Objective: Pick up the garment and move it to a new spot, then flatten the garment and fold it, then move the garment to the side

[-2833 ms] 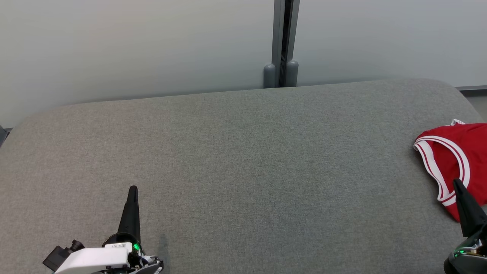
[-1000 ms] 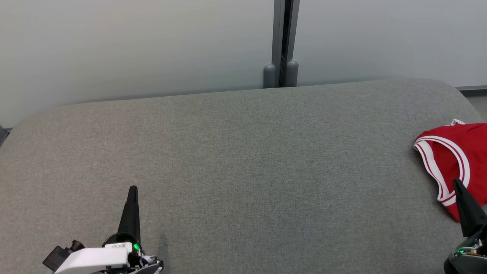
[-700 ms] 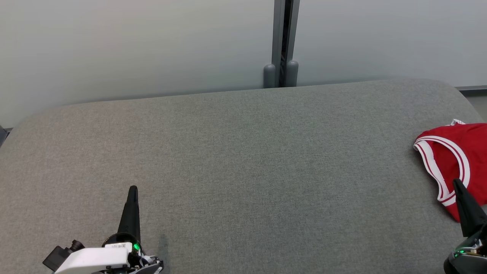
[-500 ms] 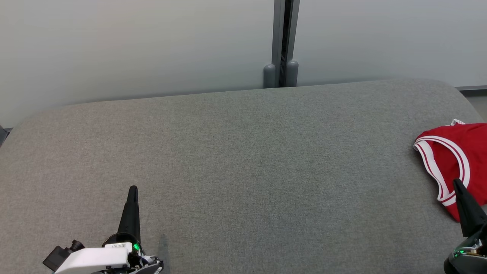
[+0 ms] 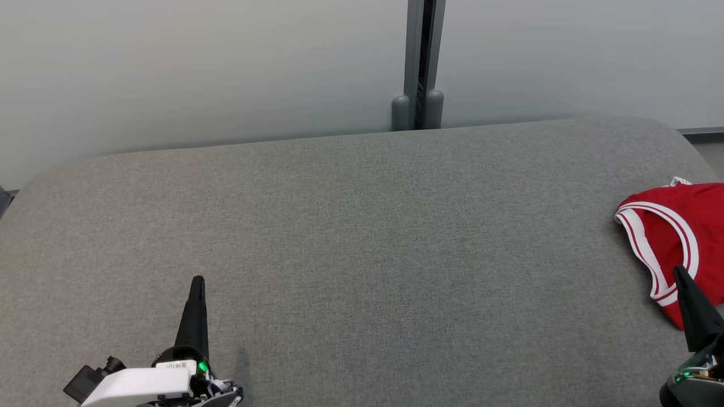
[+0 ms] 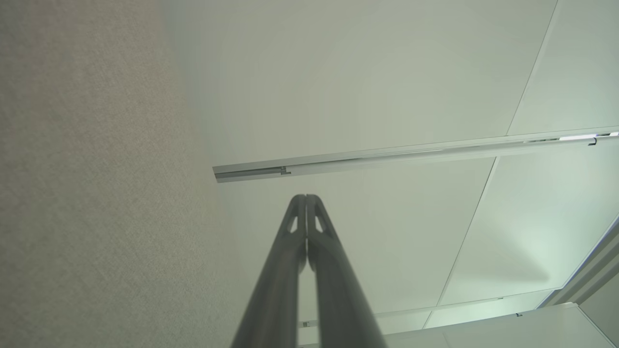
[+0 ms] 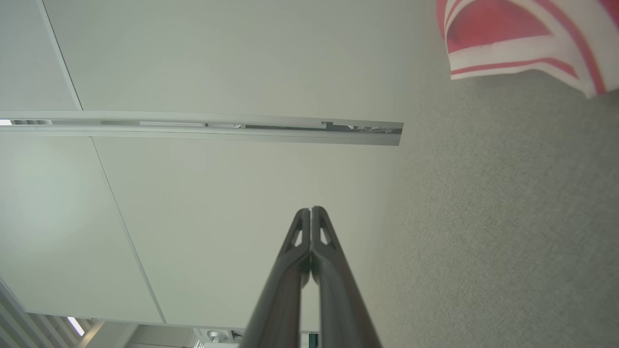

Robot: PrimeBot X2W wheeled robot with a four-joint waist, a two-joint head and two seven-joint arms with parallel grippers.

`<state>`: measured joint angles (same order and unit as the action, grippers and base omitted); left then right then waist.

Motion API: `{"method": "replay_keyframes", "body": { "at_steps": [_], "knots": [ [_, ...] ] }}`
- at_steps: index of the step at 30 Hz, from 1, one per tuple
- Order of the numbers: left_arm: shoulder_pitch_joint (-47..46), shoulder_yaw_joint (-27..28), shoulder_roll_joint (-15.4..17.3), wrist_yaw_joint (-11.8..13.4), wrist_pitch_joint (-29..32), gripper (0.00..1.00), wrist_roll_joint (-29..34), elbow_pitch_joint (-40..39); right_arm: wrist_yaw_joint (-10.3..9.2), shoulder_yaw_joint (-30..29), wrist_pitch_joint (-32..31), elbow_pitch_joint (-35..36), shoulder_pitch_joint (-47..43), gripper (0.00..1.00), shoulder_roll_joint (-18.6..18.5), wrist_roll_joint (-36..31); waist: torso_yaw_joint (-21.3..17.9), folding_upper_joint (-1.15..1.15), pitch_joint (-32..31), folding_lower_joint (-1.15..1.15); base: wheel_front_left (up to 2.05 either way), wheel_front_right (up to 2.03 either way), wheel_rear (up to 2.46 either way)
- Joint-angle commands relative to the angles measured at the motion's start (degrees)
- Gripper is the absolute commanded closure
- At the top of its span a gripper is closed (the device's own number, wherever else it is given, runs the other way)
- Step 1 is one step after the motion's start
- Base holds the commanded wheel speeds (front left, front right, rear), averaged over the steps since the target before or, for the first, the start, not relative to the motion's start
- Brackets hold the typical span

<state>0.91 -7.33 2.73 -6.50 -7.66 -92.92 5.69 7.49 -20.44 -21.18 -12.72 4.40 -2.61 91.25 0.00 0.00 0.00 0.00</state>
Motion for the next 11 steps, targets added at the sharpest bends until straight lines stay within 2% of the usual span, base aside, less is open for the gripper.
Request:
{"method": "replay_keyframes", "body": {
  "at_steps": [1,11],
  "knots": [
    [-0.7,0.2,0.1,-0.2,0.0,1.0,-0.1,-0.2,0.0,-0.2,-0.2,-0.1,0.4,1.0,-0.5,0.2,0.0,0.0,0.0,0.0,0.0,0.0,0.0],
    [-0.7,0.2,0.1,-0.2,0.0,1.0,-0.1,-0.2,0.0,-0.2,-0.2,-0.1,0.4,1.0,-0.5,0.2,0.0,0.0,0.0,0.0,0.0,0.0,0.0]
  ]
}}
